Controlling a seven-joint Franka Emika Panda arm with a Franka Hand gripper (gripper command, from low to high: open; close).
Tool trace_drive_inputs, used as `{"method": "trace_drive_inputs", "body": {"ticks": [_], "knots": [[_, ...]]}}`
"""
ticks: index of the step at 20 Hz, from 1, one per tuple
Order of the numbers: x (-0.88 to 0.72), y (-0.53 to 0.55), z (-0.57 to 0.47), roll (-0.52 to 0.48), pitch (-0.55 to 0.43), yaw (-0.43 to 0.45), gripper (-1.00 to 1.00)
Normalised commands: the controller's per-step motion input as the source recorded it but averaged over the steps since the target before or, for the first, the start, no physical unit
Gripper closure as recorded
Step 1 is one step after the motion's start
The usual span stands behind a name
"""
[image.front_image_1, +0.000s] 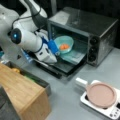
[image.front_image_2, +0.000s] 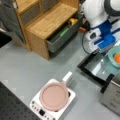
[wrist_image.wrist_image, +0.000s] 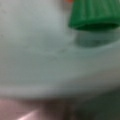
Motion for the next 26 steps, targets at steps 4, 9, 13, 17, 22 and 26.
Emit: {"method": "trace_drive_inputs", "body": {"ticks": [4, 9, 13, 17, 22, 26], "knots": [[0.09, -0.07, 0.10, -0.160, -0.004, 0.050, -1.00], [0.09, -0.11, 0.12, -0.179, 0.025, 0.068, -1.00], [0.07, -0.21, 0.16, -0.193, 0.045, 0.090, -1.00], [0.05, -0.22, 0.16, -0.160, 0.055, 0.098, -1.00], [0.01, -0.16, 0.11, -0.090, 0.074, 0.106, -1.00], [-0.02, -0.11, 0.10, -0.041, 0.091, 0.087, -1.00]]}}
